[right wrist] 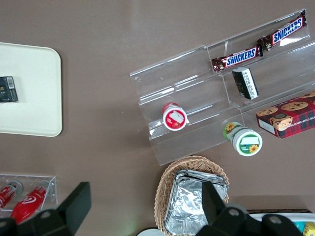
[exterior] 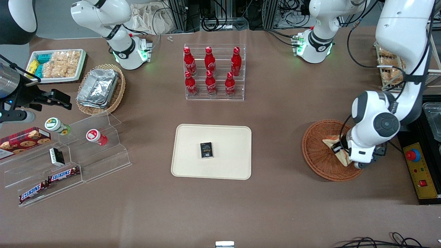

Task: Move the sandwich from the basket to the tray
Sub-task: 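Carry the sandwich with the left gripper over to the cream tray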

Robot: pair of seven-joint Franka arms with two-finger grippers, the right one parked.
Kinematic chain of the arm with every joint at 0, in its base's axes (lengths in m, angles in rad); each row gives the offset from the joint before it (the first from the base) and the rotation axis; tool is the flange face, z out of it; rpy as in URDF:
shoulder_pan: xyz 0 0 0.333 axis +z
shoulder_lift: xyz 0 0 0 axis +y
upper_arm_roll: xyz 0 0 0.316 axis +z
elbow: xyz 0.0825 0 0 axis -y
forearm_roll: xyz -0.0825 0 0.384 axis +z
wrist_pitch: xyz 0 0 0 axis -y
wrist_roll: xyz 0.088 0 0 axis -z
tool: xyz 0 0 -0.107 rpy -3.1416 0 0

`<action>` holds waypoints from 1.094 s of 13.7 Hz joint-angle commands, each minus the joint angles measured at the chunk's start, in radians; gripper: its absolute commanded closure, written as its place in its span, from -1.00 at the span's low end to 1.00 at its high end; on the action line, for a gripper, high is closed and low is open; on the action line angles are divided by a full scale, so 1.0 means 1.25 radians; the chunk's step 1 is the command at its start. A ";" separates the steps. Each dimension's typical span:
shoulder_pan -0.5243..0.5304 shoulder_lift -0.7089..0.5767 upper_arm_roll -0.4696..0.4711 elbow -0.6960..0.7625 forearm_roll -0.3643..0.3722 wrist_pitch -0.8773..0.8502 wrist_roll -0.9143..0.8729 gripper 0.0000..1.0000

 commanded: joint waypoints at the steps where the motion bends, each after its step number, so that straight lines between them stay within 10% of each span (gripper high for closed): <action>1: -0.002 -0.009 -0.046 0.203 -0.038 -0.248 0.085 1.00; 5: -0.040 0.061 -0.113 0.483 -0.060 -0.471 0.195 1.00; 15: -0.360 0.305 -0.118 0.537 -0.062 -0.308 0.104 1.00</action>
